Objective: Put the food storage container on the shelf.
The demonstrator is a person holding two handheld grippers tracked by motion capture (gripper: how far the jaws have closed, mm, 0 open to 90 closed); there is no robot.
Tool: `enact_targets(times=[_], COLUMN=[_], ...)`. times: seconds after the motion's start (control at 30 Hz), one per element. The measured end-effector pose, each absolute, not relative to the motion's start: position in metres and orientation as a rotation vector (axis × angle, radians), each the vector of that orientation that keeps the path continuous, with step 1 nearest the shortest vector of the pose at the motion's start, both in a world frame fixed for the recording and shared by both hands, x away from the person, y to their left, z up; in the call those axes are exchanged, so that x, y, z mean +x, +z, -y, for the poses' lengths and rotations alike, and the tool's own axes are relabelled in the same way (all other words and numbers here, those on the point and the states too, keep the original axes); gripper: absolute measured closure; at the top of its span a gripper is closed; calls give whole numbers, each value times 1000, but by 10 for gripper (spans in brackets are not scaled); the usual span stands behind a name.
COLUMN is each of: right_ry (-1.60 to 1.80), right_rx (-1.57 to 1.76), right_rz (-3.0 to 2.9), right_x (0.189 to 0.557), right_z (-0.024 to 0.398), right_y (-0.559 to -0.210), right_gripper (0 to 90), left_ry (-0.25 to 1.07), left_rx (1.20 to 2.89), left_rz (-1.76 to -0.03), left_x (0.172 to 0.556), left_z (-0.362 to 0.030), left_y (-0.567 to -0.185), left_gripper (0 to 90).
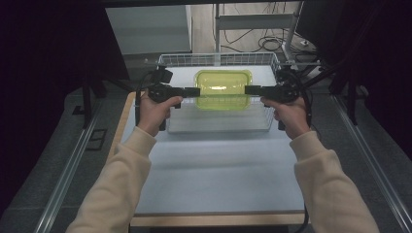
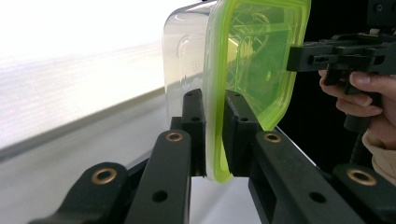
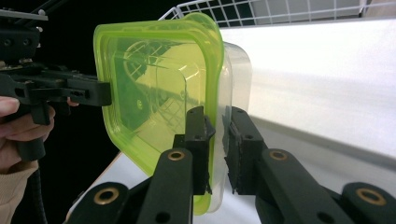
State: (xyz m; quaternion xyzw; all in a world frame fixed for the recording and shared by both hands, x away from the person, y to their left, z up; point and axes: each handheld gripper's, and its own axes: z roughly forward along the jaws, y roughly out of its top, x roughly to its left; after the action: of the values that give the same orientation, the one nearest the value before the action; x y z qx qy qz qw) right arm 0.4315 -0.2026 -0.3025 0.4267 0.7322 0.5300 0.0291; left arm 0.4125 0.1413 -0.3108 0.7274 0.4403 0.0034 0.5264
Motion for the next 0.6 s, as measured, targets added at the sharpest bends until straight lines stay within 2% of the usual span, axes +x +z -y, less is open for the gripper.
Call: enact_targets(times=[0.6], right_ry=[1583], right_rx=[1349], right_rz=[-2246], right_x=[476], right_z=[192], right_y=[-289], right_gripper=[800], left_ry=[4], left_rx=[1719], left_rz=[-1081], left_x=[455], left_z=[-147], left_y=[-308], left_gripper=[811])
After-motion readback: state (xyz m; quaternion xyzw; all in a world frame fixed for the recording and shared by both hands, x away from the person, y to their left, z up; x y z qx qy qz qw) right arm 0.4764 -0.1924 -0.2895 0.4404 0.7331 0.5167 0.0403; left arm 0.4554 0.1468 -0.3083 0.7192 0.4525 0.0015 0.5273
